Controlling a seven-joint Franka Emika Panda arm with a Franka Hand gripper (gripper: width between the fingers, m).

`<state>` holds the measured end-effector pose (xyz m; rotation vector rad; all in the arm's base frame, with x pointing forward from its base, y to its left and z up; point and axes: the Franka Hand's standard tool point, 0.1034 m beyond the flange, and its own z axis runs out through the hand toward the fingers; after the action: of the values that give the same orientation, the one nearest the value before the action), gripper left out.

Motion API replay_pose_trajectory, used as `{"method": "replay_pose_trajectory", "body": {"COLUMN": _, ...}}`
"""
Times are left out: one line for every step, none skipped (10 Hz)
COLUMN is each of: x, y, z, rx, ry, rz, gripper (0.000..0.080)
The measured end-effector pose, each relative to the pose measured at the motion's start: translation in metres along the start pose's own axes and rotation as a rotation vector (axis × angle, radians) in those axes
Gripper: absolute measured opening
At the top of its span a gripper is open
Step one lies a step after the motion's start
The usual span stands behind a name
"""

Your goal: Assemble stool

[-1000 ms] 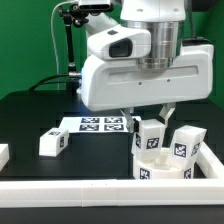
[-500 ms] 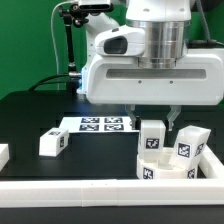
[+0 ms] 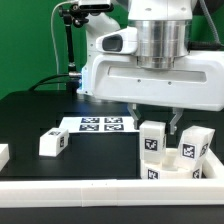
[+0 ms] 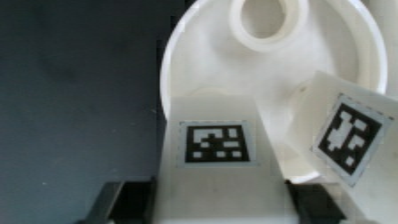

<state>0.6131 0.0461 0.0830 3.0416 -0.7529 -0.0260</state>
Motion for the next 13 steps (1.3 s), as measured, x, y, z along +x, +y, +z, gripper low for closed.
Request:
{"method": "replay_pose_trajectory", "body": {"x": 0.0, "y": 0.0, "z": 0.0, "rx": 0.001, "ry": -0.001, "rz": 0.061, "gripper": 0.034}}
{"method": "replay_pose_trajectory", "body": {"x": 0.0, "y": -0.001, "z": 0.0, "rx": 0.002, "ry": -0.001, "rz": 0.114, "gripper": 0.034}}
{"method": "replay_pose_trajectory", "body": {"x": -0.001, "y": -0.002, "z": 0.0, "rx": 0.005, "ry": -0.003, "rz": 0.175, "gripper": 0.034}}
{"method": "replay_pose_trajectory", "body": {"x": -0.002, "y": -0.003, "z": 0.0, "rx": 0.01, "ry": -0.006, "rz": 0.246, "gripper": 0.034}}
{"method": "replay_pose_trajectory", "body": {"x": -0.002, "y": -0.004, "z": 0.0, "rx": 0.01, "ry": -0.007, "rz": 0.304, "gripper": 0.034}}
{"method": "replay_pose_trajectory", "body": {"x": -0.002, "y": -0.004, "z": 0.0, "rx": 0.015, "ry": -0.007, "rz": 0.35, "gripper": 0.034}}
{"method": "replay_pose_trajectory", "body": {"x": -0.001, "y": -0.005, "z": 0.001, "rx": 0.035, "ry": 0.001, "rz": 0.481, "gripper": 0.034}}
{"method": "replay_pose_trajectory", "body": {"x": -0.002, "y": -0.007, "z": 0.001, "rx": 0.038, "ry": 0.008, "rz": 0.577, "gripper": 0.034}}
{"method": "replay_pose_trajectory", "body": {"x": -0.003, "y": -0.008, "z": 0.0, "rx": 0.038, "ry": 0.011, "rz": 0.63, "gripper": 0.034}}
{"method": "replay_pose_trajectory", "body": {"x": -0.003, "y": -0.009, "z": 0.0, "rx": 0.041, "ry": 0.012, "rz": 0.726, "gripper": 0.034}}
{"method": "replay_pose_trajectory", "body": {"x": -0.003, "y": -0.009, "z": 0.0, "rx": 0.046, "ry": 0.015, "rz": 0.791, "gripper": 0.034}}
{"method": "replay_pose_trajectory", "body": {"x": -0.003, "y": -0.01, "z": 0.0, "rx": 0.055, "ry": 0.016, "rz": 0.861, "gripper": 0.034}}
{"method": "replay_pose_trajectory", "body": {"x": -0.002, "y": -0.011, "z": 0.0, "rx": 0.062, "ry": 0.013, "rz": 0.932, "gripper": 0.034}}
